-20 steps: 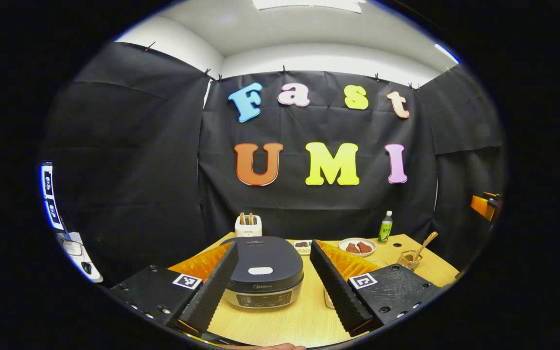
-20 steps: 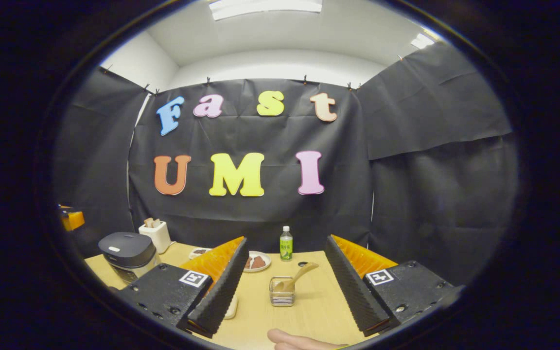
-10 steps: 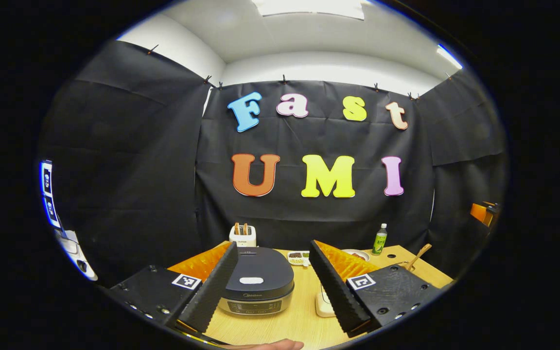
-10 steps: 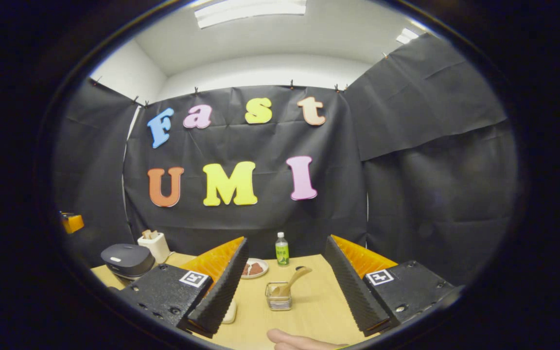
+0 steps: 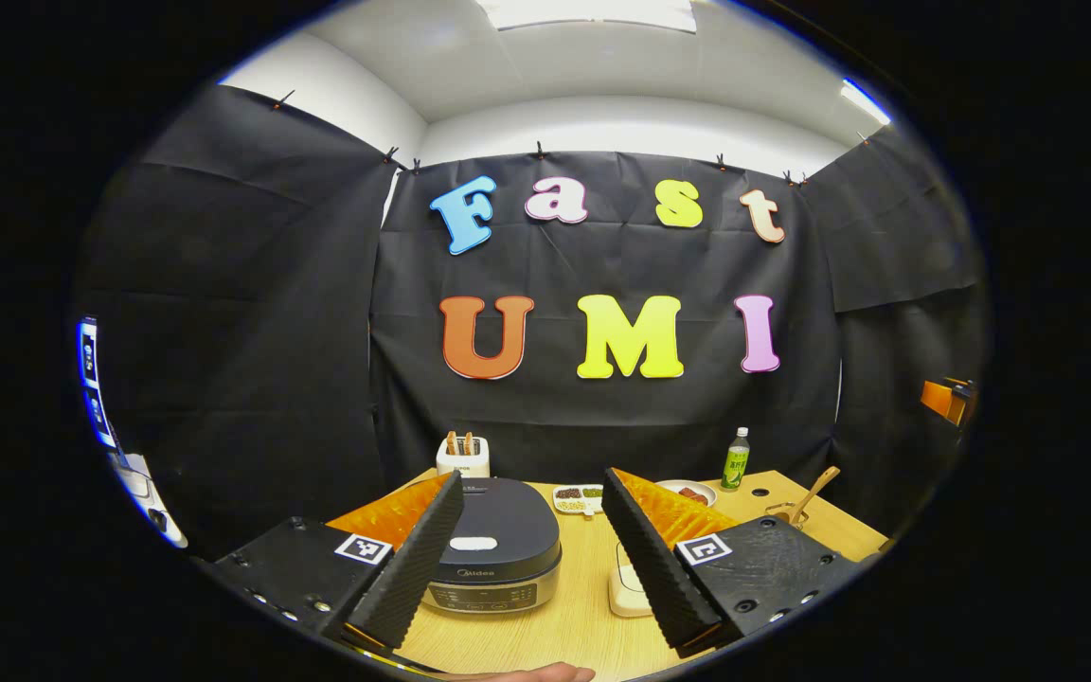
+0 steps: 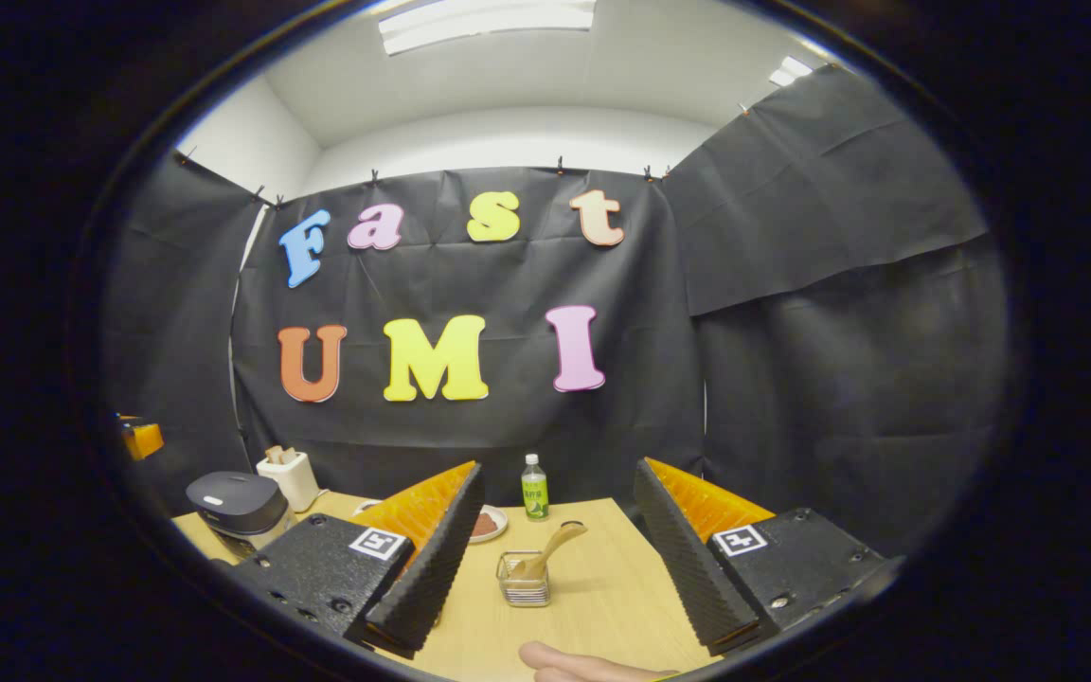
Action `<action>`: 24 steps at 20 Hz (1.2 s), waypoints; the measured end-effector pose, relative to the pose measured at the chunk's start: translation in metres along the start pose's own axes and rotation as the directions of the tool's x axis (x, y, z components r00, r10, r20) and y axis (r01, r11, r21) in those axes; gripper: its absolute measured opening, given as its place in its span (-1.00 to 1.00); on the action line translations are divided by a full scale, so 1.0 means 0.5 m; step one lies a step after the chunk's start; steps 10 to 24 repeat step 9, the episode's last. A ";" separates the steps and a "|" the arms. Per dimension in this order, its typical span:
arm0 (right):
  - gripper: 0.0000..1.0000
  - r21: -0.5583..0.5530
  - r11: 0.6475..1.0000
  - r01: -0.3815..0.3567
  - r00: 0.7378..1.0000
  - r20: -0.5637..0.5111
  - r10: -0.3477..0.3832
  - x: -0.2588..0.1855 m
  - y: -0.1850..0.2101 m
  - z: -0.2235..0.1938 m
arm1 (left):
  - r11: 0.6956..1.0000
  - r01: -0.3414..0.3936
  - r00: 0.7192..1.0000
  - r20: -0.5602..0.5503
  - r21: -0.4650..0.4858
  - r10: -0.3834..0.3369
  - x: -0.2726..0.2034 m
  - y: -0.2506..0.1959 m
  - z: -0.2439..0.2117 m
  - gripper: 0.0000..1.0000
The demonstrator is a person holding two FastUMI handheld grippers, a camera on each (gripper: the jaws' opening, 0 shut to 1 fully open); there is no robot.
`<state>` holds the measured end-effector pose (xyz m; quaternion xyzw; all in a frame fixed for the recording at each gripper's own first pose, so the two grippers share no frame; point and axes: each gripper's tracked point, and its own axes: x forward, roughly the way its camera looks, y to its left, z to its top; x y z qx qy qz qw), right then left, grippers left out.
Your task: Close the left gripper, press the button to open the rice cooker; take a wooden spoon from the chopstick holder with the right hand, scoop a spoonful of rice and pour it into the rice cooker, then put the wooden spoon back into the chopstick holder.
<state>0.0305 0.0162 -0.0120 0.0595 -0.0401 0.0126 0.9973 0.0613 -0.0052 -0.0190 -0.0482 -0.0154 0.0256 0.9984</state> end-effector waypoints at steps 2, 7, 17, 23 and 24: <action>1.00 0.005 1.000 -0.004 1.000 0.006 0.004 0.001 -0.001 0.000 | 1.000 0.007 1.000 -0.001 -0.003 -0.007 0.001 -0.004 -0.004 0.89; 1.00 -0.004 1.000 -0.004 1.000 0.007 0.004 0.004 -0.010 -0.006 | 0.998 0.036 0.999 0.035 -0.049 -0.034 0.008 -0.011 0.007 0.88; 1.00 -0.001 1.000 0.000 1.000 0.007 0.000 0.005 -0.016 -0.005 | 0.997 0.039 0.998 0.046 -0.067 -0.036 0.008 -0.013 0.015 0.89; 1.00 -0.001 1.000 0.000 1.000 0.007 0.000 0.005 -0.016 -0.005 | 0.997 0.039 0.998 0.046 -0.067 -0.036 0.008 -0.013 0.015 0.89; 1.00 -0.001 1.000 0.000 1.000 0.007 0.000 0.005 -0.016 -0.005 | 0.997 0.039 0.998 0.046 -0.067 -0.036 0.008 -0.013 0.015 0.89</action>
